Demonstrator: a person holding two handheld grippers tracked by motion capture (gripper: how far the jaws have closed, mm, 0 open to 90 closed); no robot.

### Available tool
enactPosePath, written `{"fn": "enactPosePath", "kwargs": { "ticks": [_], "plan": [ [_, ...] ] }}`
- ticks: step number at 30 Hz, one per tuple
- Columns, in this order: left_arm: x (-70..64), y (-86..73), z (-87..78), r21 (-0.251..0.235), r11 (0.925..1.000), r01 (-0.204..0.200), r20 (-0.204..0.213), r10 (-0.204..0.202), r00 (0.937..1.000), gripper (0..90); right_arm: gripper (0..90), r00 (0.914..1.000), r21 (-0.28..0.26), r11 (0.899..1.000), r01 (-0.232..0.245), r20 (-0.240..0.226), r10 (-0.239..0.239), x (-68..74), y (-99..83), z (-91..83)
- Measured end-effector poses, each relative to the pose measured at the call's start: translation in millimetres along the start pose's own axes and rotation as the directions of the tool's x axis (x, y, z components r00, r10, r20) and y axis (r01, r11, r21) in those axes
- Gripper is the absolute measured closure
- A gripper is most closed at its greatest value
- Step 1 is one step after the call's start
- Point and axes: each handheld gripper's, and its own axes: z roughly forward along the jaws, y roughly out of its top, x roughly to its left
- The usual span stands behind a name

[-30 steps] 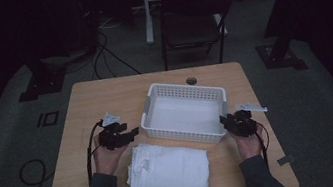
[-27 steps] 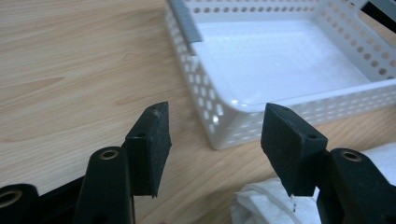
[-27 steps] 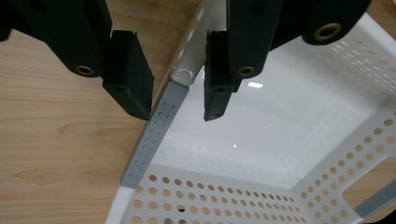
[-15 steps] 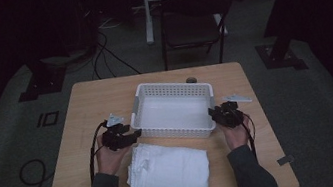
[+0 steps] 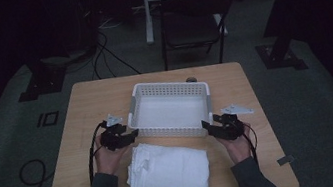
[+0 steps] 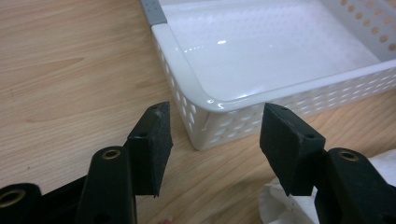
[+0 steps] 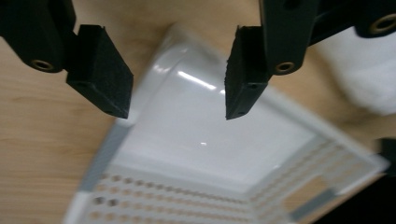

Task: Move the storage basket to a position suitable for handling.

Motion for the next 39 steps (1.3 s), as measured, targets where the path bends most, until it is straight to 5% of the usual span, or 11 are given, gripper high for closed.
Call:
{"fn": "enactPosePath", "kwargs": {
  "ticks": [5,16,21,29,32,39],
  "plan": [
    [-1.9,-0.3,3.6,0.01,0.9999,-0.01,0.001,0.01,0.9999,43.1,32.0,0.9986,0.06,0.997,0.051,0.012,-0.052,7.0,-7.1,4.0],
    [-7.1,0.1,12.1,0.003,0.9991,-0.043,-0.006,0.043,0.9991,44.6,33.5,0.9908,0.133,0.983,0.129,0.023,-0.133,6.3,-5.1,17.1],
    [-9.7,-0.9,16.7,0.013,0.998,-0.062,-0.034,0.062,0.9975,44.5,43.0,0.9841,0.135,0.978,0.161,0.053,-0.169,3.9,-3.0,27.2],
    [-9.4,-1.9,17.3,0.03,0.9977,-0.06,-0.078,0.062,0.995,46.3,52.6,0.9876,0.114,0.982,0.151,0.028,-0.155,-4.6,3.2,41.5],
    [-10.0,-1.8,17.1,0.028,0.9979,-0.058,-0.084,0.06,0.9946,46.7,62.5,0.9821,0.114,0.977,0.179,0.04,-0.184,-6.7,7.1,45.5],
    [-8.4,-1.5,16.7,0.007,0.9994,-0.035,-0.131,0.036,0.9908,51.9,67.7,0.9824,0.104,0.979,0.174,0.052,-0.18,-11.5,13.9,53.5]
  ]
}}
